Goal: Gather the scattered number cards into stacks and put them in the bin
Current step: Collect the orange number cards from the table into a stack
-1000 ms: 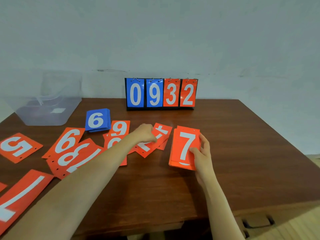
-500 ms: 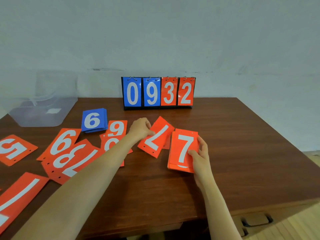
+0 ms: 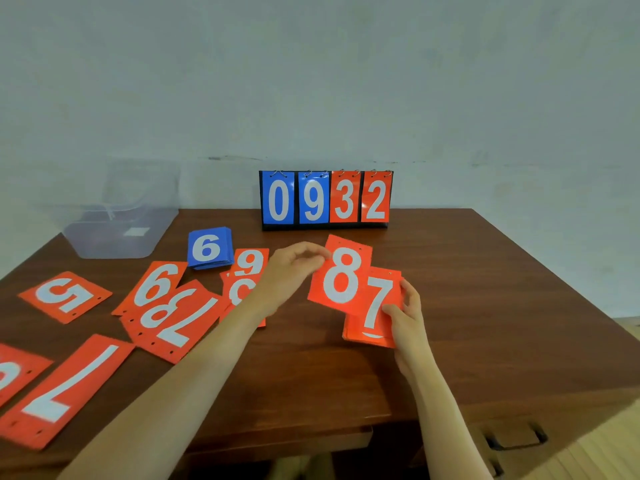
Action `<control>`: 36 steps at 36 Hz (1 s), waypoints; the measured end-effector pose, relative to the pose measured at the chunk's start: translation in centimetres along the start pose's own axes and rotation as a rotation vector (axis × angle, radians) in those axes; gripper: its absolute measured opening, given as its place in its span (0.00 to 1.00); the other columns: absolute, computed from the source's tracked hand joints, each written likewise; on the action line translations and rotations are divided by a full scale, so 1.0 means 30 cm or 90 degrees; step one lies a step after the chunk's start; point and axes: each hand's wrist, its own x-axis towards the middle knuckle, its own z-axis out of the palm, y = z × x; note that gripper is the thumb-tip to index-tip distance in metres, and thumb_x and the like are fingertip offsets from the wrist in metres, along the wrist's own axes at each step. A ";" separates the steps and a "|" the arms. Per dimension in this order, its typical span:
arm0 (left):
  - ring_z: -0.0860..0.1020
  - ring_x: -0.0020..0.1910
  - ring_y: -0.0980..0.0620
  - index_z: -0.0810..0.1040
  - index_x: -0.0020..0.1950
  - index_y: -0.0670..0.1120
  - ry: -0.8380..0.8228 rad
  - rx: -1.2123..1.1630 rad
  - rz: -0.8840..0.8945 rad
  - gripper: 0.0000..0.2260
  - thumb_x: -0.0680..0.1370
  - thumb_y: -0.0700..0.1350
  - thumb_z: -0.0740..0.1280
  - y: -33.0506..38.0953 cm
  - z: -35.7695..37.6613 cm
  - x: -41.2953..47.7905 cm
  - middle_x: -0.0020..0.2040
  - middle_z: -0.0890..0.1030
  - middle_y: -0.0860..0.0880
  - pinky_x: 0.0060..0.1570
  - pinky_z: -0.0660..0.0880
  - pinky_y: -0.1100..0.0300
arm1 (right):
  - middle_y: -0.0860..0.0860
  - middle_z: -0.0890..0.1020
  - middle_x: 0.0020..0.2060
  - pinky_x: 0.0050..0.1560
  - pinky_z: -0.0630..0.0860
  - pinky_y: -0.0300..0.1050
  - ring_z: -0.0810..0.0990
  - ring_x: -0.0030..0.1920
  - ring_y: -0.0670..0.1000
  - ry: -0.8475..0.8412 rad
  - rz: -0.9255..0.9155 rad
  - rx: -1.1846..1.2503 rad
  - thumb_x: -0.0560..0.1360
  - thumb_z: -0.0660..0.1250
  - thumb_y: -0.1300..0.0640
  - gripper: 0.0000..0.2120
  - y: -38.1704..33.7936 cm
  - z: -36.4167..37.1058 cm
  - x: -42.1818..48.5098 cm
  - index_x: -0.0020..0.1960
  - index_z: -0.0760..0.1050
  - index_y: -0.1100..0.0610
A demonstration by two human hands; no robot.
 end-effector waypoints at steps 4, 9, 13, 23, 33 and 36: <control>0.77 0.56 0.56 0.79 0.52 0.51 -0.021 0.010 -0.013 0.08 0.75 0.41 0.69 -0.019 0.028 -0.046 0.56 0.79 0.54 0.51 0.78 0.62 | 0.49 0.72 0.65 0.51 0.80 0.50 0.78 0.56 0.51 -0.005 -0.012 -0.001 0.80 0.61 0.57 0.24 -0.006 0.015 -0.024 0.72 0.57 0.44; 0.77 0.54 0.60 0.78 0.53 0.52 -0.093 0.056 0.002 0.10 0.74 0.42 0.71 -0.029 0.056 -0.075 0.53 0.79 0.58 0.53 0.75 0.64 | 0.48 0.73 0.62 0.46 0.80 0.45 0.78 0.53 0.50 -0.008 -0.020 0.039 0.81 0.57 0.53 0.21 -0.015 0.026 -0.044 0.72 0.58 0.45; 0.76 0.55 0.60 0.77 0.55 0.52 -0.115 0.128 0.036 0.10 0.75 0.42 0.70 -0.031 0.101 -0.081 0.55 0.77 0.57 0.49 0.74 0.70 | 0.48 0.75 0.60 0.46 0.81 0.46 0.80 0.52 0.50 -0.027 -0.030 0.058 0.77 0.64 0.46 0.26 -0.016 0.039 -0.045 0.72 0.59 0.46; 0.68 0.67 0.52 0.72 0.66 0.49 0.012 0.315 -0.037 0.18 0.77 0.46 0.67 -0.155 0.103 0.084 0.68 0.70 0.50 0.65 0.66 0.58 | 0.48 0.73 0.60 0.40 0.79 0.39 0.79 0.52 0.48 0.024 -0.051 0.061 0.77 0.66 0.55 0.29 0.020 0.023 0.043 0.73 0.57 0.47; 0.45 0.77 0.49 0.55 0.77 0.49 -0.352 0.727 0.013 0.21 0.83 0.47 0.51 -0.267 0.079 0.233 0.78 0.51 0.49 0.74 0.45 0.50 | 0.49 0.72 0.64 0.49 0.79 0.48 0.77 0.58 0.53 0.063 -0.020 0.049 0.76 0.67 0.53 0.30 0.044 -0.014 0.126 0.73 0.56 0.46; 0.57 0.73 0.43 0.59 0.75 0.47 -0.280 0.805 0.004 0.21 0.83 0.51 0.50 -0.278 0.089 0.220 0.75 0.58 0.43 0.71 0.54 0.51 | 0.49 0.73 0.63 0.49 0.80 0.46 0.78 0.57 0.51 0.053 -0.027 0.075 0.77 0.67 0.56 0.30 0.054 -0.017 0.127 0.73 0.57 0.47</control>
